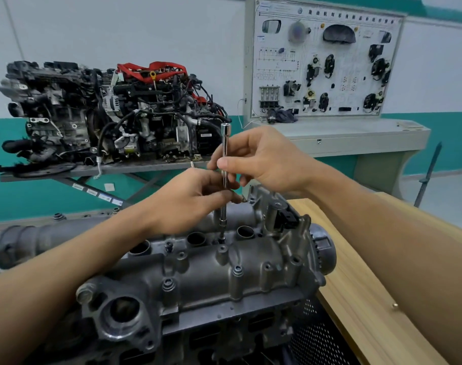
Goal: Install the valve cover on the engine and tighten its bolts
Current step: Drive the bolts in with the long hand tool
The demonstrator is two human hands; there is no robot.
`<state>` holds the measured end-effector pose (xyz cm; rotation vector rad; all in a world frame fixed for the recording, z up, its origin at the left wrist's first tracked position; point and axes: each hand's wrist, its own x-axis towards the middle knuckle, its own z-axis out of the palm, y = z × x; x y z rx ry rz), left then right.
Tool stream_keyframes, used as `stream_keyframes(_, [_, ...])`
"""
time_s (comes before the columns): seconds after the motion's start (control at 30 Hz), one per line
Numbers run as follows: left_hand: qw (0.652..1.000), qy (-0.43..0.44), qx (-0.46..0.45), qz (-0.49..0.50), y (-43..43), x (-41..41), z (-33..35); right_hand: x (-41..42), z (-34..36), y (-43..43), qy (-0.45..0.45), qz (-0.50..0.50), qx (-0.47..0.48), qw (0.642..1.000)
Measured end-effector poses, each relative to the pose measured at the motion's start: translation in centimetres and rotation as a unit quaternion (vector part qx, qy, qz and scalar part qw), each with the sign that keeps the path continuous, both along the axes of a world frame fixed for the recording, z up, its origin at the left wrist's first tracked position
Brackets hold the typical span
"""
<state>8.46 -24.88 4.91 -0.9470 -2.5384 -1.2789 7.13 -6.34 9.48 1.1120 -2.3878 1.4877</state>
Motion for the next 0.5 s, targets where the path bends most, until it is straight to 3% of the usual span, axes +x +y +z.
stream_keyframes(0.13, [0.996,0.046,0.041,0.062,-0.4,-0.2,-0.1,-0.5,-0.9,-0.8,0.066,-0.116,-0.019,0.991])
stream_keyframes(0.33, [0.999,0.027,0.000,0.028,-0.6,0.0,-0.4,-0.4,-0.6,0.1,-0.021,0.027,0.021,0.999])
stream_keyframes(0.5, [0.997,0.049,0.025,0.057,-0.5,-0.1,-0.4,-0.6,-1.7,-0.9,0.053,-0.111,-0.021,0.992])
